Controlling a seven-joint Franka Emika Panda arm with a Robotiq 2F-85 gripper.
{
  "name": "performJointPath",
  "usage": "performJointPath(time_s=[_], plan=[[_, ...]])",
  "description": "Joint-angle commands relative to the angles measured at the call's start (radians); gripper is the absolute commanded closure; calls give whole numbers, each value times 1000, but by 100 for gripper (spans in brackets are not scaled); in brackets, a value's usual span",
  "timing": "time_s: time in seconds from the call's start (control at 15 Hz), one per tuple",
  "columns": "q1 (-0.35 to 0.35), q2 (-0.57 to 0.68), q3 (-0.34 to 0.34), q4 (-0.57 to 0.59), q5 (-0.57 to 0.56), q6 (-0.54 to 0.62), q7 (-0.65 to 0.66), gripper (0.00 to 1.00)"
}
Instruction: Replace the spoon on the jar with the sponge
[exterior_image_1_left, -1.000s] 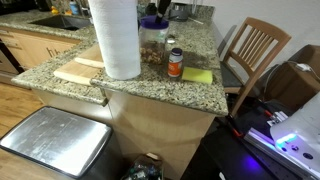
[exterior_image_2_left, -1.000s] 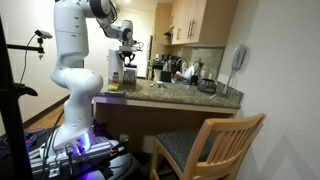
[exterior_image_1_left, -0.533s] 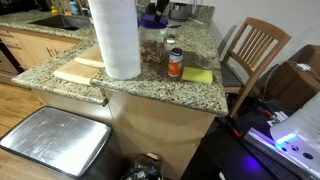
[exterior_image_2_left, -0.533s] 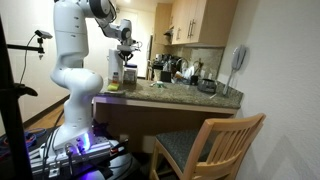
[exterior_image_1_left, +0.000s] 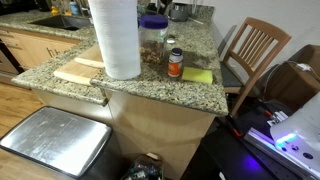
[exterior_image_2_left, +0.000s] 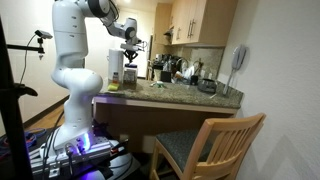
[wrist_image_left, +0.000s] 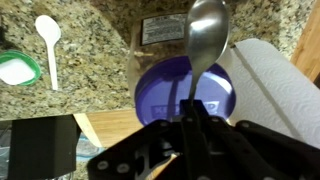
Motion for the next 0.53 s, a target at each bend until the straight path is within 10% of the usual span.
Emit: performJointPath(time_s=[0.0, 0.47], plan=[[-45, -62, -54, 7, 90, -33, -60, 99], [-135, -177, -133, -35, -85, -317, 31, 99]])
